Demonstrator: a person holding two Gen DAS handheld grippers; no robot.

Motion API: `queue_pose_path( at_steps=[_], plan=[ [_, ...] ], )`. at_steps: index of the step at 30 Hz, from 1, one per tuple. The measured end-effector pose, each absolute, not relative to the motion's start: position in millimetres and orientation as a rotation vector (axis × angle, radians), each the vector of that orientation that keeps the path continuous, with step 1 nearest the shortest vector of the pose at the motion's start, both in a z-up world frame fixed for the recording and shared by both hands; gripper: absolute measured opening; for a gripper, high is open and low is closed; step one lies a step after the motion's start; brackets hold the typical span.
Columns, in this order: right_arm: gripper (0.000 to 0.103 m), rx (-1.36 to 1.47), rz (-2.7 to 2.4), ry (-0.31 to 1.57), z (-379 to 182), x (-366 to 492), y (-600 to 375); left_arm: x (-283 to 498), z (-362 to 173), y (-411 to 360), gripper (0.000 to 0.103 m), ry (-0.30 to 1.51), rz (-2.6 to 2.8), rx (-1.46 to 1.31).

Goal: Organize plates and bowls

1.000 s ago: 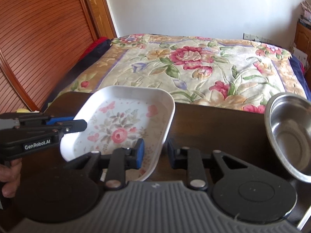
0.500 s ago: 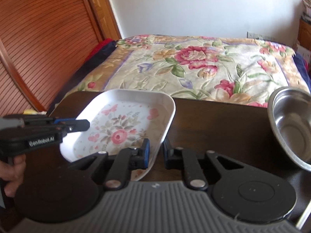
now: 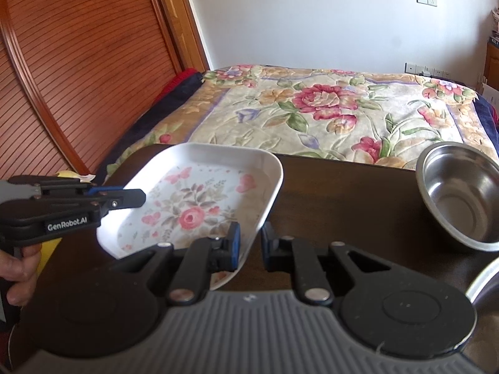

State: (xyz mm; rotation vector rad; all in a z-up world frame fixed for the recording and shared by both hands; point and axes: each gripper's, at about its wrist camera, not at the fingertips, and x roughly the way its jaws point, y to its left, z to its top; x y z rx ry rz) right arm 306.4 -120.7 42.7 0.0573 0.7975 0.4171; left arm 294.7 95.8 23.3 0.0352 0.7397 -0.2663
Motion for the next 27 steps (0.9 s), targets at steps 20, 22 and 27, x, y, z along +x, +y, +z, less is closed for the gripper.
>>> queue_pose_path(
  at_steps=[20,22,27],
  plan=[
    [0.016,0.050,0.469,0.724,69,250,-138,228,47,90,0.012,0.685,-0.283,0.051],
    [0.016,0.051,0.468,0.717,71,244,-140,220,51,87,0.012,0.677,-0.285,0.053],
    [0.016,0.066,0.475,0.691,77,226,-152,198,58,83,0.012,0.655,-0.299,0.053]
  ],
)
